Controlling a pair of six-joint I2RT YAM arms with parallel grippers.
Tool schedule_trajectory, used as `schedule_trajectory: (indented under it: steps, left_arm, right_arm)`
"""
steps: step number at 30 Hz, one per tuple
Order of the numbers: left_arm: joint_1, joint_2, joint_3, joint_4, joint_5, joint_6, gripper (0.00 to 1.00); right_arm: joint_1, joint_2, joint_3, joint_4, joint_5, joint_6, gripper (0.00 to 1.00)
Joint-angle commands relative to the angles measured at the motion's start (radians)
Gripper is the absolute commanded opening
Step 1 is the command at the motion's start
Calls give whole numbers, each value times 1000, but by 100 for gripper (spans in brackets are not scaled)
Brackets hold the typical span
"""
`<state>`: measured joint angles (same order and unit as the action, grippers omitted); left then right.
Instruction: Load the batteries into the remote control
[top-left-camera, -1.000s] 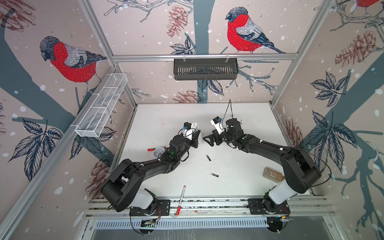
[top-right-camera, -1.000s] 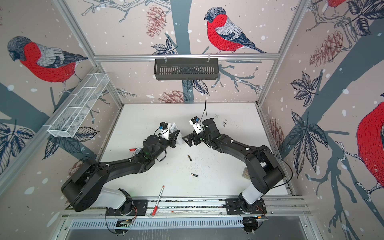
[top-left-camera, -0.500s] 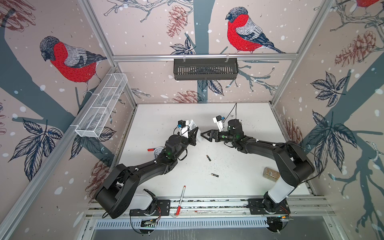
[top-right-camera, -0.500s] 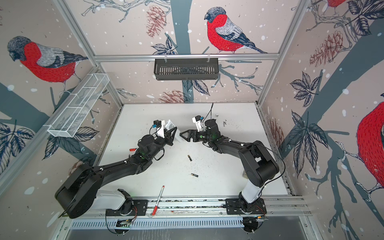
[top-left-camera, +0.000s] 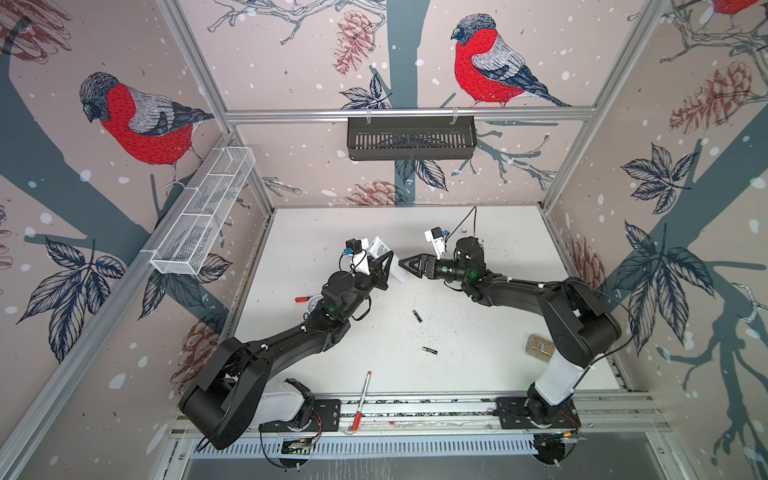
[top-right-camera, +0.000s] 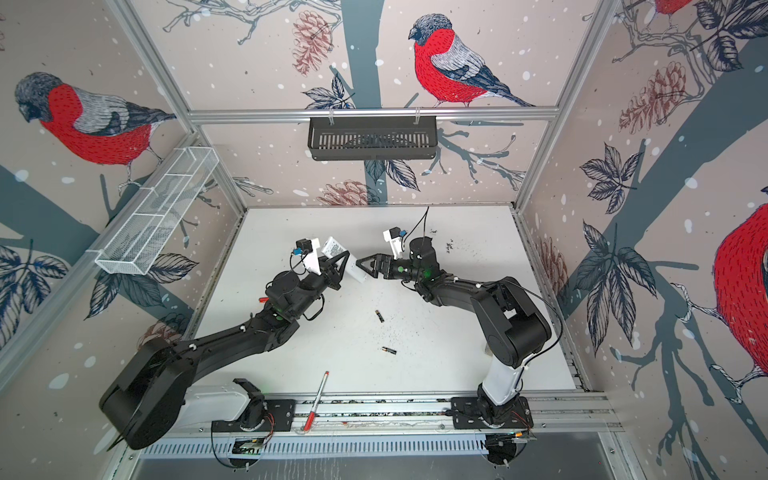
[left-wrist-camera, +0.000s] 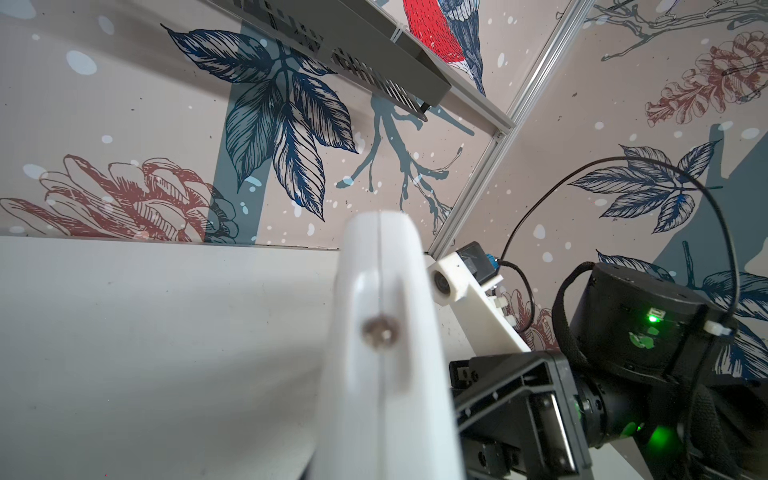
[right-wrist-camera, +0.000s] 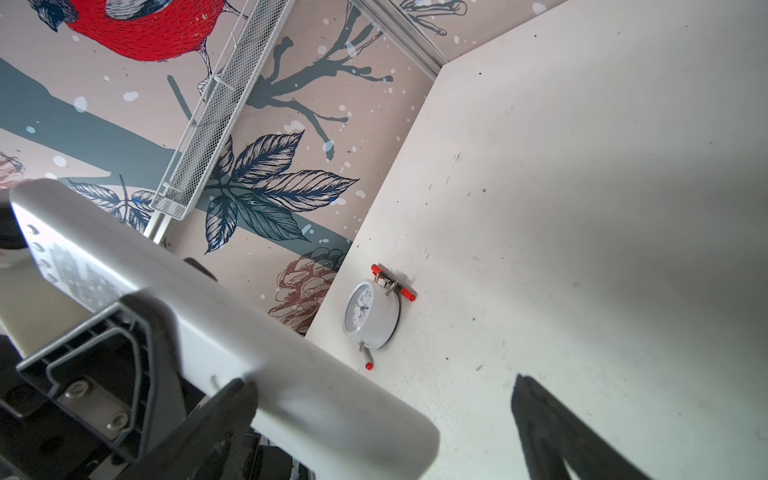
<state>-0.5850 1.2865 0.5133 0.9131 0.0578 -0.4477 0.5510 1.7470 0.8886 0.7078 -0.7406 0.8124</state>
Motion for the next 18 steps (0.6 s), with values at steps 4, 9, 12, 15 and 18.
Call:
schedule_trajectory:
  steps: [4,9,12,15,18]
  left_arm:
    - [11,-6,-3,87,45,-45,0]
    - [19,-4,-4,119,60,-84,0]
    - [23,-7,-6,137,69,-105,0]
    - [22,-9,-5,146,76,-119,0]
    - [22,-19,-6,156,83,-127,0]
  right_arm:
    - [18,18,22,54,-14,30,99]
    - [29,43,28,82,-14,53,99]
    - [35,65,36,93,-14,70,99]
    - [39,88,35,139,-20,106,99]
    - [41,111,50,113,-1,127,99]
